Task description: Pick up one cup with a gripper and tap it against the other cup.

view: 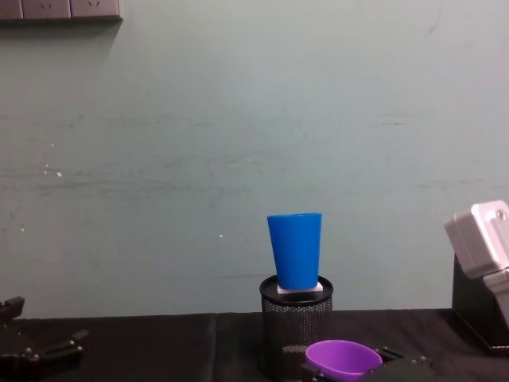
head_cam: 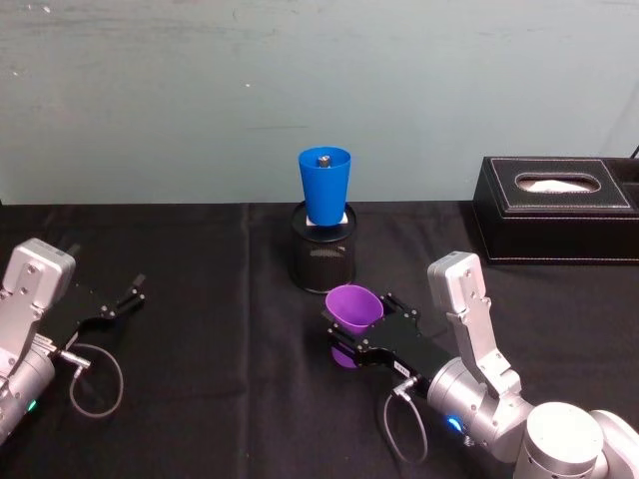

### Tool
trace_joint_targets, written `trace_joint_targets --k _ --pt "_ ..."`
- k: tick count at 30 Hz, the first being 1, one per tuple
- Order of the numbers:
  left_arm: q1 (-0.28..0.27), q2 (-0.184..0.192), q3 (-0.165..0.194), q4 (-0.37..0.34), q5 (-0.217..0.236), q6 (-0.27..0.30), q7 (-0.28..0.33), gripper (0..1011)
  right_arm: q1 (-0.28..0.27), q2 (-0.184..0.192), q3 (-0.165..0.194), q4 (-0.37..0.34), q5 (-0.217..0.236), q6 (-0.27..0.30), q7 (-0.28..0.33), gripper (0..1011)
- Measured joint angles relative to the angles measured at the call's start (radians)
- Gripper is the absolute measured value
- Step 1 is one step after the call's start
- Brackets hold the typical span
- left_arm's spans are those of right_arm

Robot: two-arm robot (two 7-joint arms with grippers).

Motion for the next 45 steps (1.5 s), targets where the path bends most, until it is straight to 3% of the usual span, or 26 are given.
trace_joint_targets --k 13,25,33,39,42,45 --pt "0.000 0.000 0.000 0.000 0.000 0.000 0.000 1000 0.000 -0.005 0.005 0.006 -0.005 -0.004 0.006 738" --pt "0.000 0.000 0.000 0.000 0.000 0.000 0.000 1000 0.001 -0.005 0.004 0.006 -0.005 -0.004 0.006 1002" --pt "0.000 0.000 0.000 0.000 0.000 0.000 0.000 1000 -0.008 -0.002 0.013 -0.043 -0.003 -0.005 0.006 1003" --pt "0.000 0.000 0.000 0.000 0.000 0.000 0.000 1000 -0.016 0.001 0.043 -0.120 0.026 -0.003 0.008 1002" --pt "0.000 0.000 0.000 0.000 0.000 0.000 0.000 1000 -0.019 -0.005 0.065 -0.147 0.037 0.008 -0.020 1003" --pt "0.000 0.000 0.000 0.000 0.000 0.000 0.000 1000 -0.022 -0.026 0.098 -0.156 0.024 0.018 -0.093 1003"
